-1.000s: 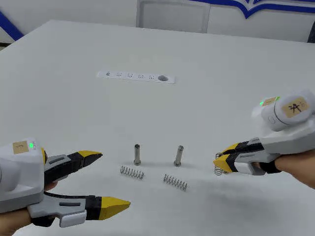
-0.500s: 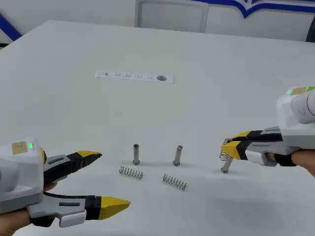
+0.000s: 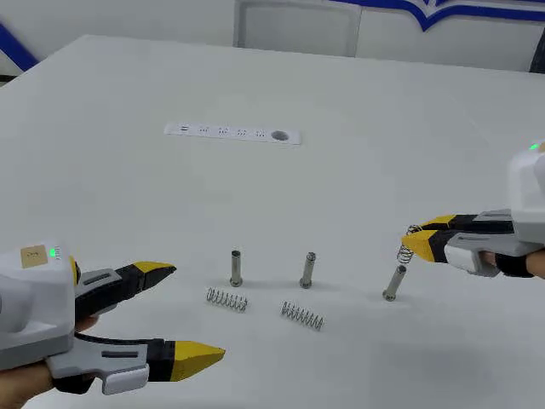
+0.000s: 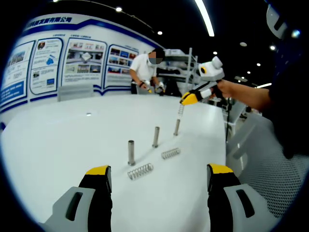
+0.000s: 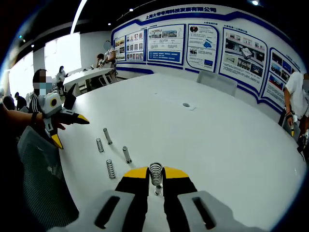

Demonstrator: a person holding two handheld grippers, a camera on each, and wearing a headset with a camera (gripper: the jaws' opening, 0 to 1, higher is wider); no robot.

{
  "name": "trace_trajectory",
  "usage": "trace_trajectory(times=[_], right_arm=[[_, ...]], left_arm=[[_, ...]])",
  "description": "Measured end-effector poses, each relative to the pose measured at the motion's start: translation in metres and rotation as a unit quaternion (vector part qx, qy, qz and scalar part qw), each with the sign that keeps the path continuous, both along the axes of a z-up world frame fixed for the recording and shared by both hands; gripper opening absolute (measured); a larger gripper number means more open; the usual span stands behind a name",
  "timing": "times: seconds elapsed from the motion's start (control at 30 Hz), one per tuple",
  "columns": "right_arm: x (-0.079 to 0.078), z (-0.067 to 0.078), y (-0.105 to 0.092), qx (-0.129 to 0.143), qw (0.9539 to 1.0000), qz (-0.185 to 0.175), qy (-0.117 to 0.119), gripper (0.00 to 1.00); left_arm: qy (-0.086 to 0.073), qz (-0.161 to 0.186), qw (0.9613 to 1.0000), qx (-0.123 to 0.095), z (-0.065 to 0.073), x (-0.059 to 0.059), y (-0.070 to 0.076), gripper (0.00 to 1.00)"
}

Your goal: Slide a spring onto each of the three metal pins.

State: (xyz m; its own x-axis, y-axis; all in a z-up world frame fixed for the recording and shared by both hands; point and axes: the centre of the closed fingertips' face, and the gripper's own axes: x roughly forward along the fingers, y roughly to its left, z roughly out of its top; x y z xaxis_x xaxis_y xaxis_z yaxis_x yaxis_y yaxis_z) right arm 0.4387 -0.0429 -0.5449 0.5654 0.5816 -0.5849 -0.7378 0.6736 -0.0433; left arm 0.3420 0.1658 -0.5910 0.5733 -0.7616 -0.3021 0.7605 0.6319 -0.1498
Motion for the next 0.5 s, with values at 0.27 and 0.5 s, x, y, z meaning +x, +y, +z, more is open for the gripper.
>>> trace_trajectory(times=[0.27, 0.5], right_arm=[[0.004, -0.01, -0.004, 0.005, 0.9999, -0.01, 0.003, 0.12], [0.005, -0.017, -0.005, 0.009, 0.9998, -0.015, 0.007, 0.12]], left_arm=[[0.001, 0.0, 1.0, 0.0, 0.0, -0.001, -0.001, 0.82], [0.002, 0.0, 1.0, 0.001, 0.0, -0.001, -0.001, 0.82]])
